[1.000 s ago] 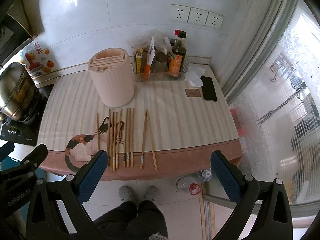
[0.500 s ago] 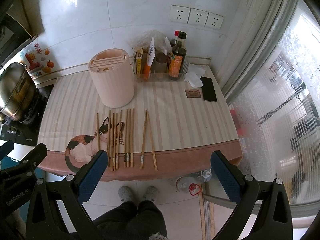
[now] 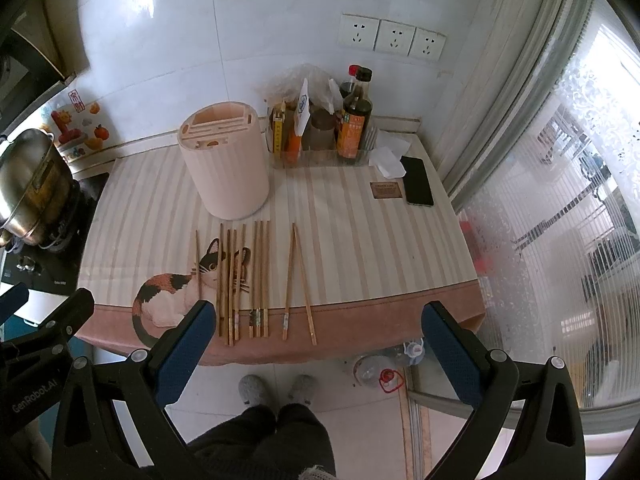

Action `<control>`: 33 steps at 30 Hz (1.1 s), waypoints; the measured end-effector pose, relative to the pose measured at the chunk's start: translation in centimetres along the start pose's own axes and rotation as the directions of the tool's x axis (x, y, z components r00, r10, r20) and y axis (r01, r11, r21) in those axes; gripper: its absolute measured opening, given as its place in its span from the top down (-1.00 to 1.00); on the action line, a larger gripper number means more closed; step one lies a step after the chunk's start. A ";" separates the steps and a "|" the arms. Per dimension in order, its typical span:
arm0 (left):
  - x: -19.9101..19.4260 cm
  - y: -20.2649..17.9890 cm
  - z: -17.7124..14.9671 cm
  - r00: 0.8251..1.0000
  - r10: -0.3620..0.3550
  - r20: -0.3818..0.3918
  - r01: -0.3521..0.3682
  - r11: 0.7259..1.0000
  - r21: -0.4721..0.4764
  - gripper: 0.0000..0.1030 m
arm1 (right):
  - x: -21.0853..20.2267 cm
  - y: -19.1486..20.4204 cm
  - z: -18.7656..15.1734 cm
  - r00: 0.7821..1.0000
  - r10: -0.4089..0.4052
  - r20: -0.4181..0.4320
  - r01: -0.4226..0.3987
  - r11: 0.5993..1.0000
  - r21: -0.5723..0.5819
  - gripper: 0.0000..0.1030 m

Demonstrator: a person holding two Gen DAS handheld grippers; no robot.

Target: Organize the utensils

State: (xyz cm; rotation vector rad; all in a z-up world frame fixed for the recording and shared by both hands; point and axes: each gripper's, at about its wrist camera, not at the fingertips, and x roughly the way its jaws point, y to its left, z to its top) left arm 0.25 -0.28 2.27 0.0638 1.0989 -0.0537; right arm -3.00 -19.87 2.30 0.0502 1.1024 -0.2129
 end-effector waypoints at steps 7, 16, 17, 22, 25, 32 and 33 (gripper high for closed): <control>-0.2 0.0 -0.2 1.000 -0.005 0.012 0.005 1.000 0.000 -1.00 | -0.4 0.0 0.3 1.000 -0.002 0.007 0.002 1.000 0.001 -1.00; -0.6 -0.2 -0.7 1.000 -0.009 0.025 0.009 1.000 0.000 -1.00 | -0.9 -0.3 -0.1 1.000 0.002 0.024 -0.002 1.000 -0.001 -1.00; -0.7 -0.2 -0.7 1.000 -0.009 0.027 0.009 1.000 -0.001 -1.00 | -1.0 -0.2 -0.1 1.000 0.000 0.025 0.000 1.000 -0.002 -1.00; -0.7 -0.1 -0.8 1.000 -0.010 0.029 0.010 1.000 -0.001 -1.00 | -1.1 -0.2 -0.1 1.000 -0.001 0.026 0.001 1.000 -0.002 -1.00; -0.7 -0.1 -0.7 0.999 -0.012 0.030 0.012 1.000 -0.001 -1.00 | -1.1 -0.2 -0.1 1.000 0.000 0.026 0.000 1.000 -0.002 -1.00; -0.8 -0.2 -0.7 0.999 -0.015 0.030 0.015 1.000 -0.004 -1.00 | -1.2 -0.1 0.0 1.000 -0.002 0.028 0.002 1.000 -0.003 -1.00; -0.8 -0.2 -0.8 0.999 -0.014 0.030 0.014 1.000 -0.002 -1.00 | -1.1 -0.1 -0.1 1.000 -0.002 0.028 0.002 1.000 -0.003 -1.00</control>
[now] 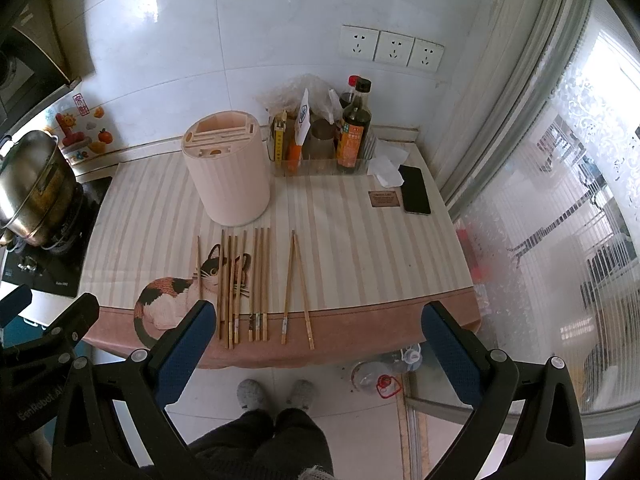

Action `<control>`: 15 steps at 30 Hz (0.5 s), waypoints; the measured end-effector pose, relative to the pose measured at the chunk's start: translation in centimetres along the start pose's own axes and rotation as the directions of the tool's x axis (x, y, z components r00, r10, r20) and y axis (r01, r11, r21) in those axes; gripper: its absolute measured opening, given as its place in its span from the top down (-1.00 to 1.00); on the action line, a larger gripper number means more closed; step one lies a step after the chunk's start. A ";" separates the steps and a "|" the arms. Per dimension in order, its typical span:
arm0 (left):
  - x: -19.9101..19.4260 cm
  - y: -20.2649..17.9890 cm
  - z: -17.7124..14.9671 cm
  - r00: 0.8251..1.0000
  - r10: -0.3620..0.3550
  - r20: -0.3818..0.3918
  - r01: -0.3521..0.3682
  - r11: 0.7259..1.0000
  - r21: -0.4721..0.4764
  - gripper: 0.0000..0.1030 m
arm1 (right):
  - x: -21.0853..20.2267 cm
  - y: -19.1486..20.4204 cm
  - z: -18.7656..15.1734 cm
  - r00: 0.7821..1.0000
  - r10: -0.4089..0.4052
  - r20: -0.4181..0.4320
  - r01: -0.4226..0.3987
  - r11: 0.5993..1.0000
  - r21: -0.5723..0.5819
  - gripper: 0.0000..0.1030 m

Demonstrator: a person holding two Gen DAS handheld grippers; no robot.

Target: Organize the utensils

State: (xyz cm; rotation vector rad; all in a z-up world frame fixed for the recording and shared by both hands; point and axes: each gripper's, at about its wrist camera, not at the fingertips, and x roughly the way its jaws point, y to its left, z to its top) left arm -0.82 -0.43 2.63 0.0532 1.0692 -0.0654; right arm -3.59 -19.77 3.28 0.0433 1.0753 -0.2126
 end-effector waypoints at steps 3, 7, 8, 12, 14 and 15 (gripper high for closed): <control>0.0 0.0 0.0 1.000 -0.001 -0.001 0.001 1.000 0.001 -1.00 | 0.0 0.0 0.0 1.000 0.001 0.000 -0.001 1.000 0.000 -1.00; 0.0 0.0 0.0 1.000 -0.010 0.005 0.010 1.000 0.001 -1.00 | 0.0 0.1 0.0 1.000 0.005 0.004 -0.005 1.000 0.005 -1.00; 0.0 0.0 0.1 1.000 -0.011 0.017 0.011 1.000 -0.002 -1.00 | 0.0 0.1 0.2 1.000 0.007 0.005 -0.007 1.000 0.008 -1.00; 1.3 0.0 1.0 0.996 0.024 0.083 -0.025 1.000 0.014 -1.00 | 0.6 0.3 0.5 0.999 0.035 0.036 -0.037 0.998 0.043 -1.00; 2.6 0.1 1.7 0.992 0.054 0.117 -0.057 0.998 0.027 -1.00 | 1.7 0.4 0.6 0.997 0.038 0.072 -0.043 0.997 0.066 -1.00; 3.3 0.2 2.0 0.989 0.068 0.130 -0.072 0.997 0.033 -1.00 | 2.3 0.6 0.6 0.996 0.020 0.082 -0.025 0.997 0.066 -1.00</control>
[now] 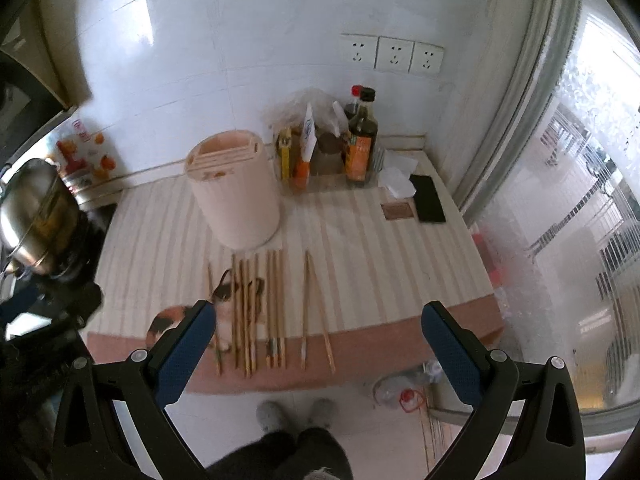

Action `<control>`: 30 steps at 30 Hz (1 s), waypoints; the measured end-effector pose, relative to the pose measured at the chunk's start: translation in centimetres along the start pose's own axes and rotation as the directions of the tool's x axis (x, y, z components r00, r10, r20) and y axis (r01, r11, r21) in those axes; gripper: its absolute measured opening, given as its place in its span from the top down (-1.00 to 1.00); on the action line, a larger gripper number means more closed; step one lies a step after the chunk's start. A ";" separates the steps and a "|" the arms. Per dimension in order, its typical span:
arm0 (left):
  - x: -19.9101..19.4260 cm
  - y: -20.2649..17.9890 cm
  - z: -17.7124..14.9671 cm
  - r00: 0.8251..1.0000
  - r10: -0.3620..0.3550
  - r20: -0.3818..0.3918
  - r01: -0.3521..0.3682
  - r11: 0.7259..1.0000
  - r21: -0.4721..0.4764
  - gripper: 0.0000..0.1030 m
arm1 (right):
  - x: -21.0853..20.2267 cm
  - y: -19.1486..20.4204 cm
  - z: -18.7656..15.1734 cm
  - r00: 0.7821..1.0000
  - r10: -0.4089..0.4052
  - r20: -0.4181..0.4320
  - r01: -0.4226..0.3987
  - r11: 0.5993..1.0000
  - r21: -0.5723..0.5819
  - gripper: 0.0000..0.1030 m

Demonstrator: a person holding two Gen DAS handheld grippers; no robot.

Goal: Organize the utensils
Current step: 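Lower the left tool onto one chopstick and close it while the right tool grasps another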

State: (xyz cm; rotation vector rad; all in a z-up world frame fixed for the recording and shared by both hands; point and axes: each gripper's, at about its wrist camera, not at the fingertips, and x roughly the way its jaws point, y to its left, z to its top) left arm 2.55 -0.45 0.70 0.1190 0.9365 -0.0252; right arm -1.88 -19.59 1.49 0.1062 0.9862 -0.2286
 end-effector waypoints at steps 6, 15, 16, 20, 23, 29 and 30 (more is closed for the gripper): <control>8.3 1.4 0.8 0.998 0.028 -0.049 -0.026 0.999 0.040 -1.00 | 6.8 0.1 -0.2 0.994 -0.105 -0.035 0.106 0.994 0.028 -0.98; 22.6 1.4 -2.6 0.935 0.028 -0.354 -0.028 1.000 0.006 -0.99 | 21.0 -2.8 -2.3 0.955 -0.041 -0.294 0.065 0.995 0.071 -0.19; 23.9 1.3 -3.0 0.923 0.017 -0.385 -0.021 1.000 -0.007 -0.99 | 22.2 -3.0 -2.8 0.948 -0.038 -0.316 0.063 0.996 0.071 -0.17; 28.0 0.1 -4.9 0.876 -0.016 -0.482 0.003 1.000 -0.028 -0.47 | 27.6 -3.6 -4.6 0.907 -0.002 -0.422 0.034 0.997 0.068 -0.17; 29.9 -1.0 -6.0 0.848 -0.037 -0.528 0.018 0.999 -0.040 -0.19 | 30.2 -3.4 -5.3 0.877 0.022 -0.481 0.004 0.999 0.055 -0.17; 32.0 -1.9 -7.8 0.819 -0.049 -0.572 0.020 0.998 -0.056 0.07 | 33.2 -1.9 -6.1 0.852 -0.001 -0.523 -0.019 0.999 -0.034 -0.17; 32.2 -2.2 -7.9 0.816 -0.054 -0.576 0.024 0.998 -0.060 0.08 | 33.5 -1.8 -6.1 0.852 -0.003 -0.524 -0.023 0.999 -0.042 -0.17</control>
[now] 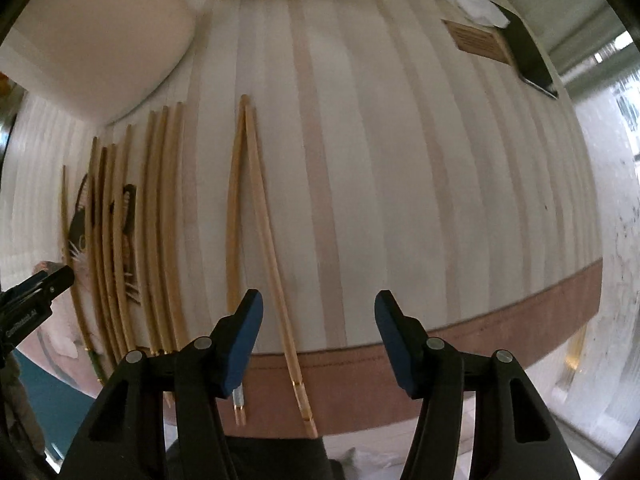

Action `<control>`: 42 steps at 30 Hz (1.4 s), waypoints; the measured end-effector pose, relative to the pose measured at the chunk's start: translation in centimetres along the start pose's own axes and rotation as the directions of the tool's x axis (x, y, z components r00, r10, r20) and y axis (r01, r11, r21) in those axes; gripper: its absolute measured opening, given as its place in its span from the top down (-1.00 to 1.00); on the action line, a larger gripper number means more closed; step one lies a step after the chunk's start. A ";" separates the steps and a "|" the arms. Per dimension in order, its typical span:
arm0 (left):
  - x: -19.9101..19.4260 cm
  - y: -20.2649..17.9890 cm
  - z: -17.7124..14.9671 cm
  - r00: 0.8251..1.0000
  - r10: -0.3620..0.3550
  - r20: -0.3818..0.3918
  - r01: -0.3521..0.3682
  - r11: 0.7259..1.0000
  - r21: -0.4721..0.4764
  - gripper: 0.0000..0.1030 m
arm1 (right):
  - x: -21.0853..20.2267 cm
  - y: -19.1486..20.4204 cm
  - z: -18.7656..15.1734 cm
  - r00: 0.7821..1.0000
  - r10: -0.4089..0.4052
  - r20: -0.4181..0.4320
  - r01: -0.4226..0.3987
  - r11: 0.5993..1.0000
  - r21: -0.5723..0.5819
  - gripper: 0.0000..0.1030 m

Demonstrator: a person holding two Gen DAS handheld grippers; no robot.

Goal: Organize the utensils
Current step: 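Lower the left tool onto one chopstick and close it while the right tool grasps another, then lift the held chopsticks upright off the mat with both tools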

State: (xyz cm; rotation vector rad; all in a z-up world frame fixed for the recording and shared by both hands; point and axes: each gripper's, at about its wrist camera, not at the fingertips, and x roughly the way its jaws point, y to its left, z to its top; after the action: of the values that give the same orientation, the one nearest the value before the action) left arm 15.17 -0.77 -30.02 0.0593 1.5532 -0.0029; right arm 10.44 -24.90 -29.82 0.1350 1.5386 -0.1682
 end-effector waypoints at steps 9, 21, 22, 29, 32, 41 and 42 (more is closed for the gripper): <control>0.2 -1.2 -1.6 0.999 -0.027 0.028 0.026 0.999 0.028 0.38 | 2.6 2.5 0.1 0.999 -0.031 -0.020 0.030 0.997 -0.077 0.21; -0.3 -3.5 -2.0 0.999 -0.042 0.033 0.039 0.996 0.086 0.91 | 2.6 4.0 -0.7 1.000 0.005 -0.015 -0.005 0.999 -0.046 0.70; -0.2 -3.7 -2.1 0.999 -0.040 0.034 0.037 0.995 0.088 0.91 | 2.6 4.1 -0.6 1.000 0.004 -0.014 -0.004 0.999 -0.041 0.78; -0.2 -3.9 -1.7 0.999 -0.043 0.025 0.041 0.995 0.089 0.92 | 2.2 1.7 -0.3 0.999 0.015 -0.031 -0.015 1.000 0.006 0.86; 0.0 -3.3 -1.0 0.998 -0.069 0.013 0.068 0.995 0.078 0.90 | 2.2 1.2 -0.7 0.999 0.014 -0.048 -0.014 1.000 0.008 0.86; 0.3 -2.2 0.7 0.986 -0.157 -0.049 0.159 0.986 0.041 0.36 | 2.2 0.1 1.2 0.997 0.013 -0.079 -0.012 1.000 0.019 0.76; 0.3 -2.3 1.1 0.987 -0.154 -0.053 0.156 0.987 0.038 0.36 | 2.1 -0.2 1.8 0.997 0.013 -0.080 -0.011 1.000 0.018 0.75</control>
State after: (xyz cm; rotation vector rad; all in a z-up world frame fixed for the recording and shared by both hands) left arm 16.17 -3.11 -30.38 -0.0287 1.6042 -0.1580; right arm 12.21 -25.50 -31.85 0.1665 1.6166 -0.1687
